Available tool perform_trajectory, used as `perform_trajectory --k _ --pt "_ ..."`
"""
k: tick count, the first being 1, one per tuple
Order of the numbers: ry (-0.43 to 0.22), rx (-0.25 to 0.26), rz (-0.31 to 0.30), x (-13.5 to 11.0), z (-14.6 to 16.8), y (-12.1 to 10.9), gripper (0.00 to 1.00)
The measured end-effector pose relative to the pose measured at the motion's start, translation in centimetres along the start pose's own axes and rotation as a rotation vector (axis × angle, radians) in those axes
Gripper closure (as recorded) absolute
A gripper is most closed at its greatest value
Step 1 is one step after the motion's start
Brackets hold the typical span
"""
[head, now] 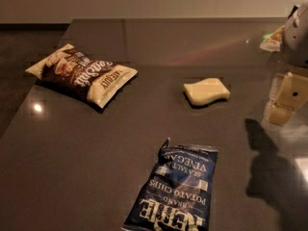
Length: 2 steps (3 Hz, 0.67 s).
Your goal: Move sponge near brown chip bag
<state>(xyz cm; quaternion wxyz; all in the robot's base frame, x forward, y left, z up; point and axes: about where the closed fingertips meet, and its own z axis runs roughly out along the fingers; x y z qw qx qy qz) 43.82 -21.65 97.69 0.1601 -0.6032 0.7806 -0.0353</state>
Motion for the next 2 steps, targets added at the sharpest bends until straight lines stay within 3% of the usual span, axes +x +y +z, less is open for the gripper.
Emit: perform_trajectory --k 1,2 --pt "0.0 0.001 0.0 0.0 0.0 0.0 0.0" --pt "-0.021 -0.003 0.0 -1.2 1.7 -1.6 0.0"
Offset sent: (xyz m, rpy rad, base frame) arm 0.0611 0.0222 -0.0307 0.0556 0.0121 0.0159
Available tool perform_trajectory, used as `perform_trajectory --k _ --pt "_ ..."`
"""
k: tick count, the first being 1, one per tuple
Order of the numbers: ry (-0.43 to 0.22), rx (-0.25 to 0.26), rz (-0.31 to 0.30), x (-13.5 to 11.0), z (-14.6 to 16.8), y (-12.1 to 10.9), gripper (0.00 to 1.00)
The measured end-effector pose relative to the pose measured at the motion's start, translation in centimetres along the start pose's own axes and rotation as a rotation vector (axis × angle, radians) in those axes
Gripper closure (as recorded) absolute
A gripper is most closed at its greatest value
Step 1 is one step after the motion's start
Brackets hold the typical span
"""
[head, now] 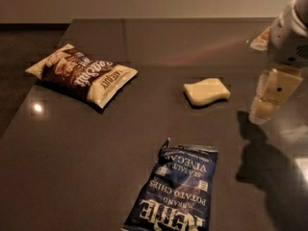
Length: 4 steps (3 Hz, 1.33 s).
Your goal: Move sponge near brown chip bag
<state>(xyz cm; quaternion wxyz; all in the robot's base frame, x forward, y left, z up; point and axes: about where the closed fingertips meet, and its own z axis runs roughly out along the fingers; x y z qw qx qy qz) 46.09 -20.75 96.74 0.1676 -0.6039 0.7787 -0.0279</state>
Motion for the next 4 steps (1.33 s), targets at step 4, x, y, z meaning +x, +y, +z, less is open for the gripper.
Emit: perform_trajectory --k 4 --pt "-0.041 -0.144 -0.051 -4.3 12.0 -6.9 0.0"
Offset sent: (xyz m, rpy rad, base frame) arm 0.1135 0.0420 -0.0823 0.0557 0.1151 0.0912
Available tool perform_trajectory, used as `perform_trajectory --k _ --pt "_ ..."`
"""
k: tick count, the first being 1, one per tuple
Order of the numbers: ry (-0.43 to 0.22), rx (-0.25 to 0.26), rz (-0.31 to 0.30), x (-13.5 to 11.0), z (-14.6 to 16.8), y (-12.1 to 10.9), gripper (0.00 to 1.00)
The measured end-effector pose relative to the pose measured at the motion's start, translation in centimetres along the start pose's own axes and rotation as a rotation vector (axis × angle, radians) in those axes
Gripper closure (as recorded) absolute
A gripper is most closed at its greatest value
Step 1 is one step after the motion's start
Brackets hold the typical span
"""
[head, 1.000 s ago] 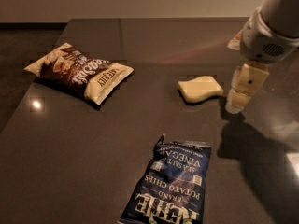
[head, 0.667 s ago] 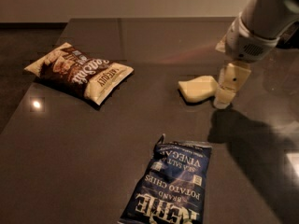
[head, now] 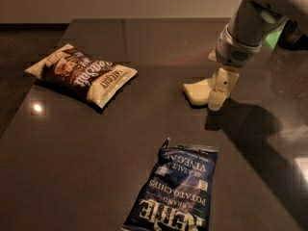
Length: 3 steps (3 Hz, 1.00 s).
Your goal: Move sponge near brown chip bag
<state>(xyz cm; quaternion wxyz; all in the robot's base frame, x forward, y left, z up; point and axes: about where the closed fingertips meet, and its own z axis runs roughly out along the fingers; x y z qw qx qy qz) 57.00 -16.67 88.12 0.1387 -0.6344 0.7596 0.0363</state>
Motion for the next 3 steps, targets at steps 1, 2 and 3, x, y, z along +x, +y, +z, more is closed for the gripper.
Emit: perform_trajectory --k 1,2,3 --pt "-0.001 -0.027 -0.008 -0.5 1.5 -0.5 0.19" --pt "-0.002 -0.034 -0.015 -1.1 1.9 -0.5 0.42" --pt "0.0 -0.041 -0.025 -1.6 2.3 -0.4 0.65"
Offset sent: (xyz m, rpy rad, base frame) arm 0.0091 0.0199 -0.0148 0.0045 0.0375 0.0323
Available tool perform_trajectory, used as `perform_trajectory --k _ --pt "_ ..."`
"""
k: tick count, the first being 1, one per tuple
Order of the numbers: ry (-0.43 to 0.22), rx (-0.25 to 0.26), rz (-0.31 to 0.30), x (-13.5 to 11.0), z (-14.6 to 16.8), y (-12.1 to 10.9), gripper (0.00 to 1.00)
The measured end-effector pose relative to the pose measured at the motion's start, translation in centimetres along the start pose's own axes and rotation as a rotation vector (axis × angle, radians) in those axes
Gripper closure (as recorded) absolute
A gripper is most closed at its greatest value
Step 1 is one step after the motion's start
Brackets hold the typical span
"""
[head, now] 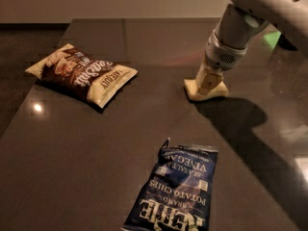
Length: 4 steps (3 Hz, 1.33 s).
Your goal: Move sponge near brown chip bag
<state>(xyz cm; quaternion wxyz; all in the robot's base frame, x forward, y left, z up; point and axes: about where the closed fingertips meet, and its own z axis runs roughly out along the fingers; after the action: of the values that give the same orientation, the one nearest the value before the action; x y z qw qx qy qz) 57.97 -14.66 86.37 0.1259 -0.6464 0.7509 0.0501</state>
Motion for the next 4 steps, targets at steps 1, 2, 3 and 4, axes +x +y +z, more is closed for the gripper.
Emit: perform_trajectory --k 1,2,3,4 --pt "0.0 -0.001 -0.015 -1.0 0.0 0.3 0.89" --pt "-0.02 0.004 -0.041 -2.9 -0.4 0.8 1.0" --pt "-0.053 -0.003 -0.077 -5.6 -0.8 1.6 1.0" --pt "-0.095 0.004 -0.125 -8.7 -0.9 2.6 0.86"
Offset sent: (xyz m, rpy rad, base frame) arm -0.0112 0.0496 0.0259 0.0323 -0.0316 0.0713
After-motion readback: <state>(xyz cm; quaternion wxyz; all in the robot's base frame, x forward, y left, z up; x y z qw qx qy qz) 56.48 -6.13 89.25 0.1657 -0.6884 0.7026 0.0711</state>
